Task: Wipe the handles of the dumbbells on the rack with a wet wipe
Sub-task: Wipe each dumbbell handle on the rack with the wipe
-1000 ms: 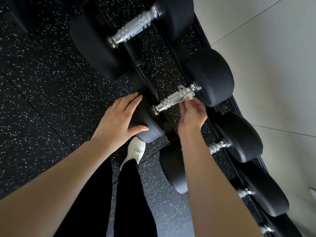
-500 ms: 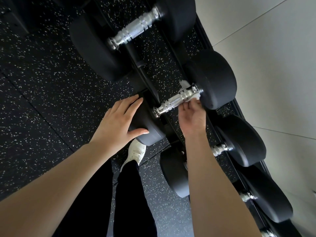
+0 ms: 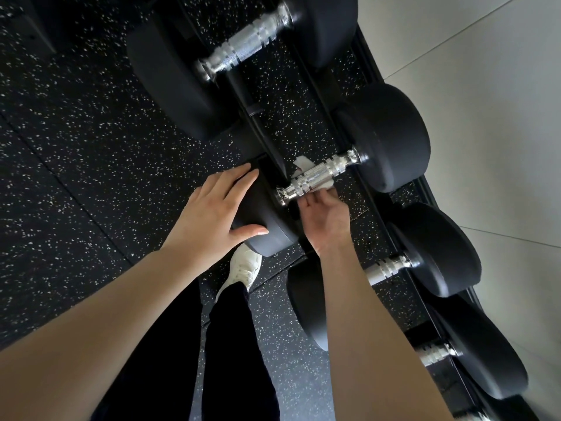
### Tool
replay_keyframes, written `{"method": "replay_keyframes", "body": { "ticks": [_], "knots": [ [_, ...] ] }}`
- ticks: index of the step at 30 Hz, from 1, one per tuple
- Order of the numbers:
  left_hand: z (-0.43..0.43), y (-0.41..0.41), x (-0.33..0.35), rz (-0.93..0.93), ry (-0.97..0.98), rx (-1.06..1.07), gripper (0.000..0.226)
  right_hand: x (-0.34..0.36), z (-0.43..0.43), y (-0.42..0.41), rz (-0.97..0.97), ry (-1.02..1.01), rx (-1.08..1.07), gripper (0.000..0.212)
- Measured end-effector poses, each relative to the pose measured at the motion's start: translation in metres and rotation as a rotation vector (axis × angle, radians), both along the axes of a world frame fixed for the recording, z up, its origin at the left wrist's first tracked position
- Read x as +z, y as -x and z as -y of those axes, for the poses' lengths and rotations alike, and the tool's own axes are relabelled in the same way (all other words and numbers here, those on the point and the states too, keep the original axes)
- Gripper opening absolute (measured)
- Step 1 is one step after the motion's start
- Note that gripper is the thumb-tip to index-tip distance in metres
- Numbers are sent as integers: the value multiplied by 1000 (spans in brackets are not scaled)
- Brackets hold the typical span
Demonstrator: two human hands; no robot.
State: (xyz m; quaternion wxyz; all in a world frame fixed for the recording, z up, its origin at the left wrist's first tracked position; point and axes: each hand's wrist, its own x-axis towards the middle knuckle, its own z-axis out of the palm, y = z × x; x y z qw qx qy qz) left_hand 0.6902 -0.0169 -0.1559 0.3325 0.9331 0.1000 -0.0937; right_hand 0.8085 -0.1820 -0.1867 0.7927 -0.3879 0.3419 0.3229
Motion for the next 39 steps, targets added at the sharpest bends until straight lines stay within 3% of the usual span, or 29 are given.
{"method": "replay_keyframes", "body": {
  "ticks": [9, 22, 31, 35, 39],
  "knots": [
    [0, 1, 0, 8, 12, 1, 82, -7, 7, 17, 41, -1, 103, 20],
    [2, 0, 4, -14, -5, 11, 83, 6, 7, 12, 86, 284, 403, 30],
    [3, 0, 6, -31, 9, 41, 83, 35, -4, 35, 462, 916, 591, 22],
    [4, 1, 6, -40, 26, 46, 84, 42, -10, 37, 676, 1083, 620, 10],
    [3, 0, 6, -54, 32, 50, 84, 39, -20, 27, 967, 1139, 692, 11]
  ]
}}
